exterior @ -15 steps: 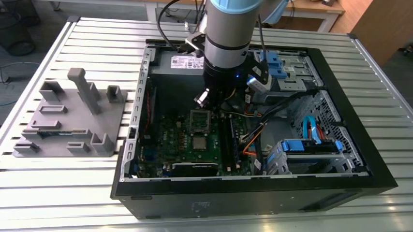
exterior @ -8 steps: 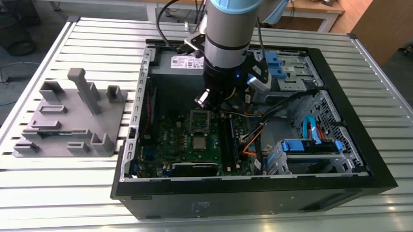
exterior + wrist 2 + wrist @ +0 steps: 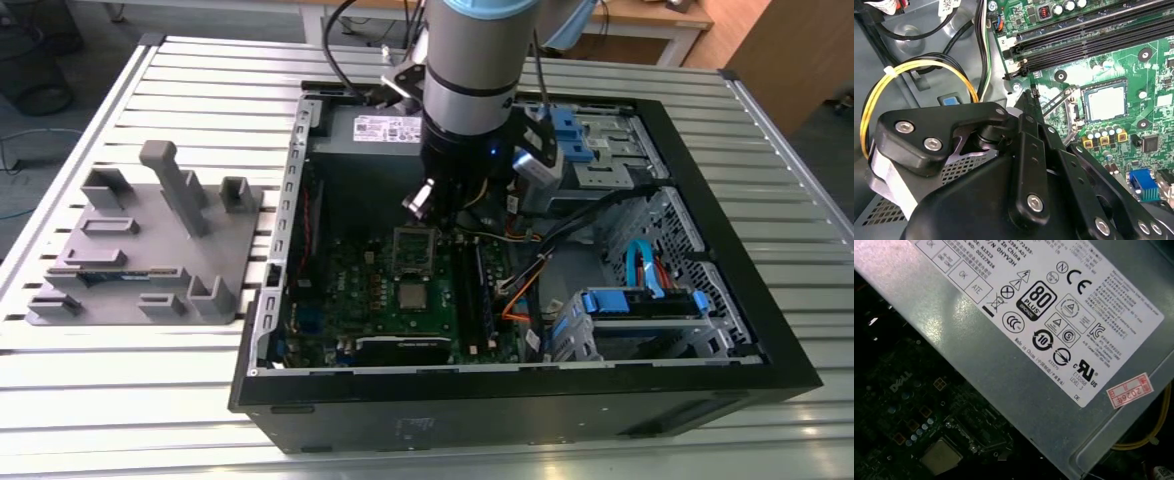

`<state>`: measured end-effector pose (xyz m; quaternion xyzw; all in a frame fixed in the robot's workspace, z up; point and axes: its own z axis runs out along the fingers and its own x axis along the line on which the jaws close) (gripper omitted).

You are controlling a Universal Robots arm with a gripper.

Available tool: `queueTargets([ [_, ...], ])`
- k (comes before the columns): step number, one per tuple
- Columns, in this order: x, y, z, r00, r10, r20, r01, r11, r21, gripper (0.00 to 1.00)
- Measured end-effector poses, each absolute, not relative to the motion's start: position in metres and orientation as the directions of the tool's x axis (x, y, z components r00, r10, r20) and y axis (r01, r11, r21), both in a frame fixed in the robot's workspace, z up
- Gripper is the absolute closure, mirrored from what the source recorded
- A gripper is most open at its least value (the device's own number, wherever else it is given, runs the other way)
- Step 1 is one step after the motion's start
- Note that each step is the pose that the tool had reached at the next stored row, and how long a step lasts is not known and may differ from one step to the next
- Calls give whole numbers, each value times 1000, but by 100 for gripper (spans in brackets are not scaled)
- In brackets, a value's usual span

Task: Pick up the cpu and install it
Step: 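Close the cpu cover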

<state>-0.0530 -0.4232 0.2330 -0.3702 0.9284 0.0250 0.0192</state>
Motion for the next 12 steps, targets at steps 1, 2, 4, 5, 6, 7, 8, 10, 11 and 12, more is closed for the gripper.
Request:
queueTargets([
  [1, -53, -423, 233, -725, -687, -54, -689, 724, 32, 89],
  [2, -53, -423, 233, -725, -687, -55, -689, 724, 32, 89],
  [4, -54, -423, 234, -724, -688, -55, -690, 723, 32, 89],
  [5, -54, -423, 234, -723, -689, -55, -691, 722, 32, 89],
  [6, -55, -423, 234, -722, -690, -55, -692, 721, 32, 89],
  [7, -55, -423, 234, -721, -691, -55, -693, 721, 31, 89],
  [8, -56, -423, 234, -720, -691, -56, -693, 720, 31, 89],
  [10, -56, -423, 234, -719, -693, -56, -695, 719, 31, 89],
  [11, -56, -424, 235, -719, -693, -56, -695, 718, 31, 89],
  [12, -56, -423, 235, -719, -693, -56, -695, 718, 31, 89],
])
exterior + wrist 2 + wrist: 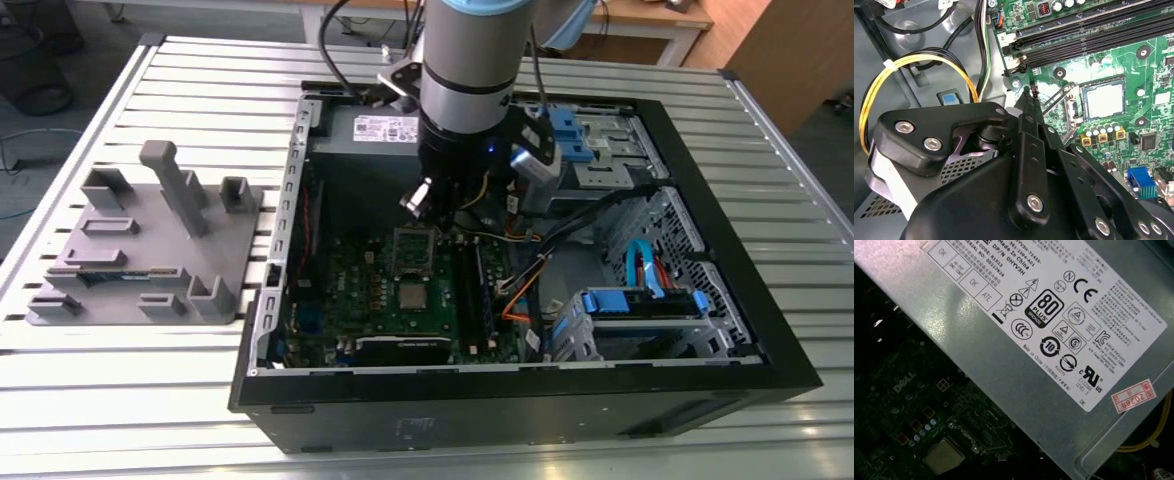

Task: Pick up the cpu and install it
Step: 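Close the cpu cover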

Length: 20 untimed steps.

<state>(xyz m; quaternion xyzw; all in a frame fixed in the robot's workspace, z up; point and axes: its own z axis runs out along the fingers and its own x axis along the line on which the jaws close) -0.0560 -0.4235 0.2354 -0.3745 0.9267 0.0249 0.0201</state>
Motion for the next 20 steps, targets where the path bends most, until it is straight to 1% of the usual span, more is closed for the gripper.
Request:
queueTargets([
  [20, -57, -427, 244, -711, -701, -59, -703, 710, 30, 89],
])
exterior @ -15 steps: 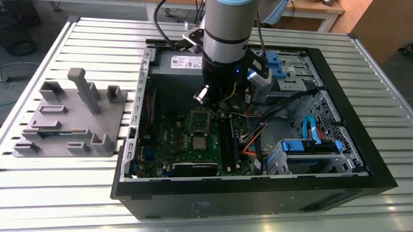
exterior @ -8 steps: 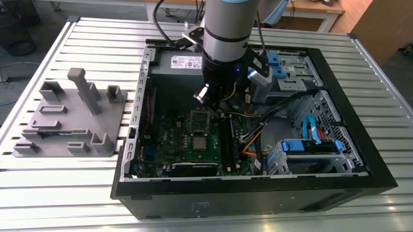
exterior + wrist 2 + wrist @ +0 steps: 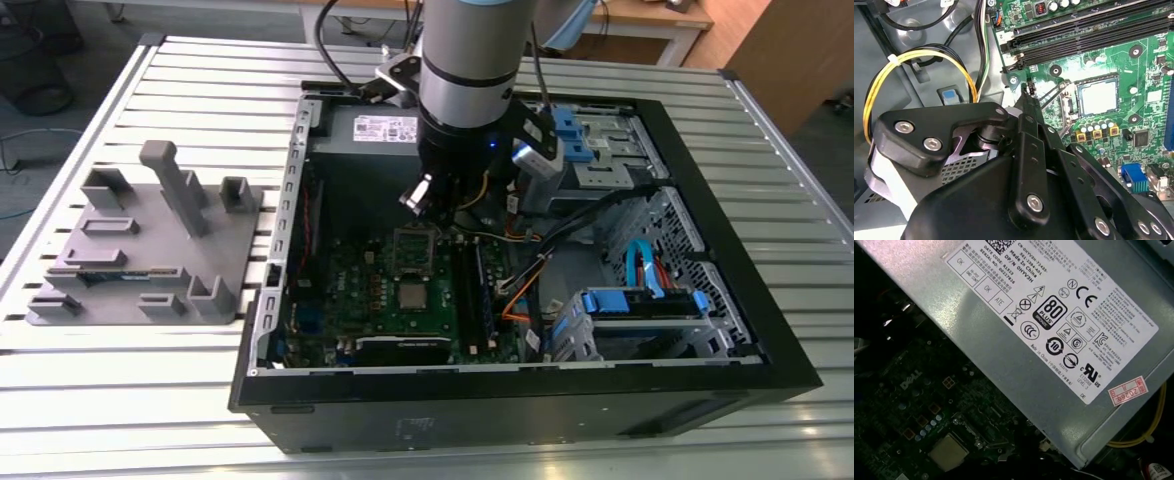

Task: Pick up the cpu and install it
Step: 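Close the cpu cover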

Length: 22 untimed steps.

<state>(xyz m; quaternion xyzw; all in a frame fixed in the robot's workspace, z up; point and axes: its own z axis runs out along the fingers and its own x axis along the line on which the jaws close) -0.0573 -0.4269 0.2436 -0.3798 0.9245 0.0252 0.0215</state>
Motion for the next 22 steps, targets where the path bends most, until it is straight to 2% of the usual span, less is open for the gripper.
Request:
queueTargets([
  [22, -61, -449, 244, -689, -722, -64, -725, 689, 26, 89],
])
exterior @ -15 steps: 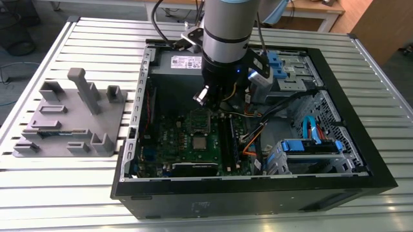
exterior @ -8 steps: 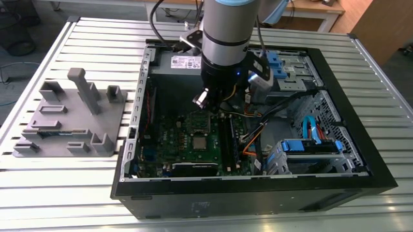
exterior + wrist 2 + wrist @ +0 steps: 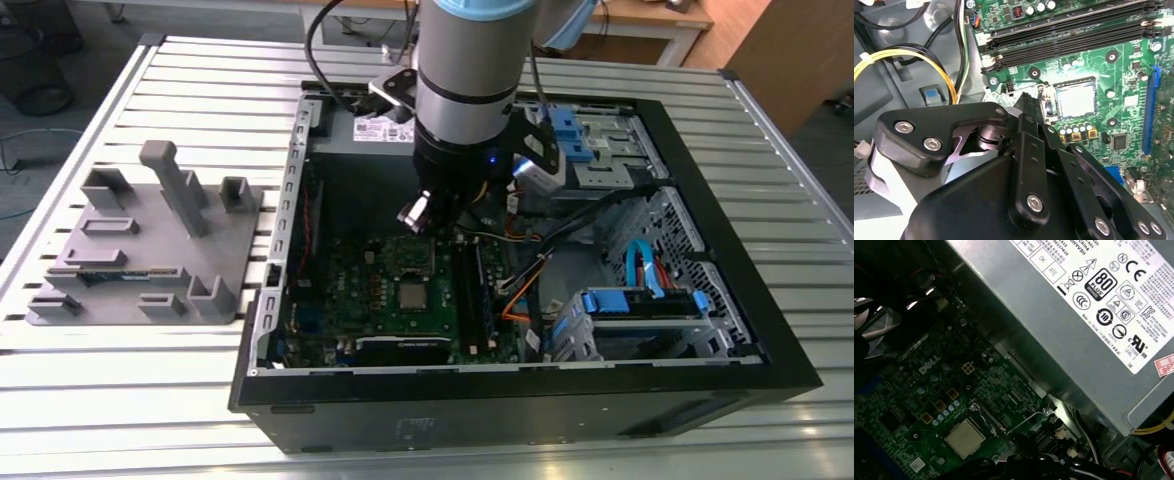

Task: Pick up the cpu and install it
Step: 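Close the cpu cover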

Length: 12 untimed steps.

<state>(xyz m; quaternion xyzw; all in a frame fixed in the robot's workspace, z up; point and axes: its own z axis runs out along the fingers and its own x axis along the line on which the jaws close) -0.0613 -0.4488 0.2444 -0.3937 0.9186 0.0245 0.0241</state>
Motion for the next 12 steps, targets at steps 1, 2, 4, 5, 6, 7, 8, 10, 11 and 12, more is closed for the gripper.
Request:
queueTargets([
  [1, -62, -450, 244, -688, -723, -64, -725, 688, 26, 89],
  [2, -62, -451, 244, -687, -724, -64, -726, 687, 26, 89],
  [4, -62, -453, 244, -685, -726, -64, -728, 685, 25, 89],
  [5, -62, -455, 244, -684, -726, -64, -729, 684, 25, 89],
  [6, -62, -456, 244, -683, -727, -64, -730, 683, 25, 89],
  [7, -63, -457, 244, -683, -728, -64, -730, 683, 25, 89],
  [8, -63, -458, 244, -682, -729, -64, -731, 682, 25, 89],
  [10, -63, -461, 244, -680, -731, -65, -733, 680, 25, 89],
  [11, -63, -462, 244, -679, -731, -65, -734, 679, 25, 89],
  [12, -63, -463, 244, -678, -732, -65, -735, 678, 25, 89],
])
